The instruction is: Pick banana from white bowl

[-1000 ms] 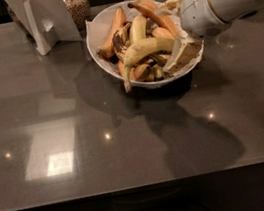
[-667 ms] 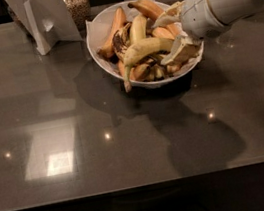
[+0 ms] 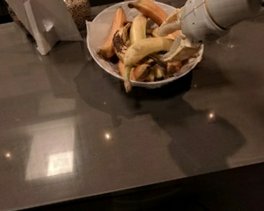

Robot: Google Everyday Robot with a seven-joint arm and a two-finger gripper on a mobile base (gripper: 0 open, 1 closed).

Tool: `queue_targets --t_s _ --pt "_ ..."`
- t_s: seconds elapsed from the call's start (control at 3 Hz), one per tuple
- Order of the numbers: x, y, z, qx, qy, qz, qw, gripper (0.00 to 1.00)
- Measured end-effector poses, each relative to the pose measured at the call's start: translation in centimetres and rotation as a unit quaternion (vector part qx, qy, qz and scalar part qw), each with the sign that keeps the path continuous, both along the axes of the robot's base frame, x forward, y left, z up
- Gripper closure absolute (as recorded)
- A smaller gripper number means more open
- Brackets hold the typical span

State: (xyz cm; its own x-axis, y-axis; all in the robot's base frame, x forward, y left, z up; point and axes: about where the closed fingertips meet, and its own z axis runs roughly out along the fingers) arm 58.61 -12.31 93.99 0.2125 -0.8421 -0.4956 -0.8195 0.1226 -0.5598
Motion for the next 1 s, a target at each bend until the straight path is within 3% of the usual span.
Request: queue_targets --t_s 0.67,1.0 --pt "0.0 0.2 -0.3 0.0 0.003 0.001 1.0 0.92" --pt "-0.3 0.6 1.0 0.006 -0.008 0.005 0.9999 1.0"
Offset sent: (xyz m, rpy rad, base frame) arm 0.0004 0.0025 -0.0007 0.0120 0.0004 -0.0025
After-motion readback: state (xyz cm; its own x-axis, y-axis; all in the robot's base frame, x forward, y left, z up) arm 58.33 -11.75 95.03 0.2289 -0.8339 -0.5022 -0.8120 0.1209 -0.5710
